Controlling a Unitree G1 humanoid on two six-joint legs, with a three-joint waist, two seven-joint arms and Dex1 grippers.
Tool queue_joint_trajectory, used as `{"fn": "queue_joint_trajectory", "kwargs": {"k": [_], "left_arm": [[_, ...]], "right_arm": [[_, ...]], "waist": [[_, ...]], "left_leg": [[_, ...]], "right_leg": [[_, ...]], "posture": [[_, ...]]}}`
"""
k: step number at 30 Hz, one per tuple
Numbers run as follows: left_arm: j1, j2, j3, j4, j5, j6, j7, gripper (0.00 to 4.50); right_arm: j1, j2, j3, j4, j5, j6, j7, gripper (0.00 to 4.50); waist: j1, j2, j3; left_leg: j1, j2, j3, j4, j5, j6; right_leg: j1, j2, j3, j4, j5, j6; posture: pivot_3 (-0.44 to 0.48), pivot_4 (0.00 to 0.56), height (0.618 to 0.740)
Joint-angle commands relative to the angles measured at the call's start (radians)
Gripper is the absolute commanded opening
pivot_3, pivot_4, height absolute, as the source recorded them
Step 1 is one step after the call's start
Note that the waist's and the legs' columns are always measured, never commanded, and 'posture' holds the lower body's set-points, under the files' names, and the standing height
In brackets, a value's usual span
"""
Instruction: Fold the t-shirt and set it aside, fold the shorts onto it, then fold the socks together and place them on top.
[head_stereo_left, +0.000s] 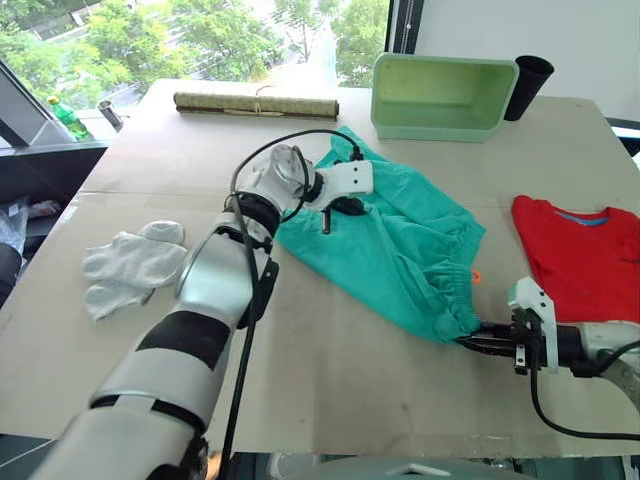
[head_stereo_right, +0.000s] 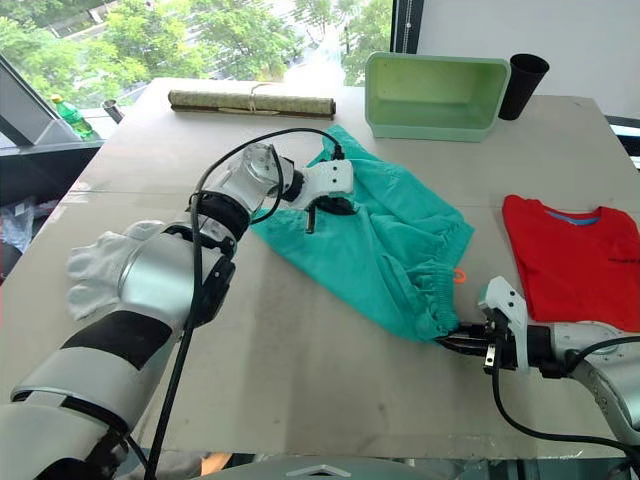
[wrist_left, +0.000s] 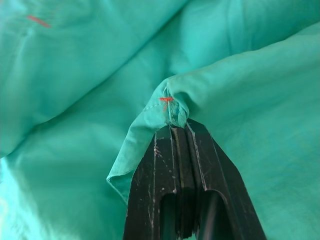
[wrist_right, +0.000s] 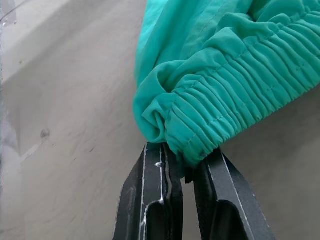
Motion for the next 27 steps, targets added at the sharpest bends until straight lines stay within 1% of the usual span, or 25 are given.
{"fn": "queue_joint_trajectory", "kwargs": {"k": [1, 4, 7, 12, 15, 17, 20, 23, 25, 27], "left_arm": [[-0.043, 0.033, 0.056, -0.033, -0.057, -0.013, -0.035, 0.03], [-0.043, 0.065, 0.068, -0.039, -0.067, -0.028, -0.058, 0.03], [-0.038, 0.073, 0.071, -0.04, -0.067, -0.03, -0.061, 0.03], [-0.028, 0.064, 0.098, -0.042, -0.093, -0.033, -0.019, 0.03], [-0.041, 0.078, 0.119, -0.048, -0.117, -0.044, -0.03, 0.03], [-0.056, 0.092, 0.141, -0.053, -0.139, -0.05, -0.034, 0.03], [-0.093, 0.121, 0.186, -0.061, -0.178, -0.06, -0.011, 0.03], [-0.152, 0.156, 0.251, -0.068, -0.234, -0.055, 0.011, 0.03], [-0.199, 0.177, 0.293, -0.075, -0.27, -0.051, 0.038, 0.03], [-0.261, 0.21, 0.35, -0.084, -0.323, -0.032, 0.053, 0.03]], "right_arm": [[-0.017, -0.017, -0.066, 0.015, 0.025, 0.005, 0.011, 0.0], [-0.033, -0.026, -0.071, 0.047, 0.013, -0.007, 0.023, 0.0], [-0.057, -0.027, -0.063, 0.072, 0.007, -0.013, 0.032, 0.0], [-0.112, -0.009, -0.028, 0.09, -0.007, -0.016, 0.03, 0.0], [-0.116, -0.007, -0.055, 0.076, 0.005, -0.012, 0.022, 0.0], [-0.14, 0.02, -0.101, 0.071, 0.047, -0.007, -0.002, 0.0], [-0.226, 0.067, -0.19, 0.091, 0.131, 0.018, -0.056, 0.0], [-0.372, 0.106, -0.27, 0.174, 0.176, 0.007, -0.117, 0.0], [-0.492, 0.133, -0.31, 0.255, 0.183, -0.026, -0.166, 0.0], [-0.652, 0.164, -0.352, 0.357, 0.205, -0.055, -0.219, 0.0]], "waist": [[0.0, 0.0, 0.0], [0.001, 0.0, 0.0], [0.001, 0.0, 0.0], [0.001, 0.0, 0.0], [0.001, 0.0, 0.0], [0.0, 0.0, 0.0], [-0.004, 0.0, 0.0], [-0.005, -0.001, 0.001], [-0.005, -0.001, 0.001], [-0.005, 0.0, 0.001]], "left_leg": [[0.0, 0.0, 0.0, 0.0, 0.0, 0.0], [0.0, 0.0, 0.0, 0.0, 0.0, 0.0], [0.0, 0.0, 0.0, 0.0, 0.001, -0.001], [0.0, 0.0, 0.0, 0.001, 0.001, -0.002], [0.0, 0.0, 0.0, 0.001, 0.002, -0.003], [0.0, 0.0, 0.0, 0.001, 0.002, -0.004], [0.0, 0.0, 0.001, 0.001, 0.002, -0.004], [0.0, 0.0, 0.001, 0.001, 0.002, -0.004], [0.0, 0.0, 0.001, 0.001, 0.002, -0.004], [0.0, 0.0, 0.001, 0.001, 0.002, -0.004]], "right_leg": [[0.0, 0.0, 0.0, 0.0, 0.0, 0.0], [0.0, 0.0, 0.0, 0.0, 0.0, 0.0], [0.0, 0.0, 0.0, 0.0, 0.0, 0.0], [0.0, 0.0, 0.0, 0.0, 0.0, 0.0], [0.0, 0.0, 0.0, 0.0, 0.0, 0.0], [0.0, 0.0, 0.0, 0.0, 0.0, 0.0], [0.0, 0.0, 0.0, 0.001, 0.0, 0.0], [0.0, 0.0, 0.0, 0.001, 0.0, 0.0], [0.0, 0.0, 0.0, 0.001, 0.0, 0.0], [-0.001, 0.0, 0.0, 0.001, 0.0, 0.0]], "posture": [[0.0, 0.15, 0.74], [0.0, 0.15, 0.74], [0.0, 0.15, 0.74], [0.0, 0.15, 0.74], [0.0, 0.15, 0.74], [0.0, 0.15, 0.74], [0.0, 0.15, 0.74], [0.0, 0.15, 0.74], [0.0, 0.15, 0.74], [0.0, 0.15, 0.74]]}}
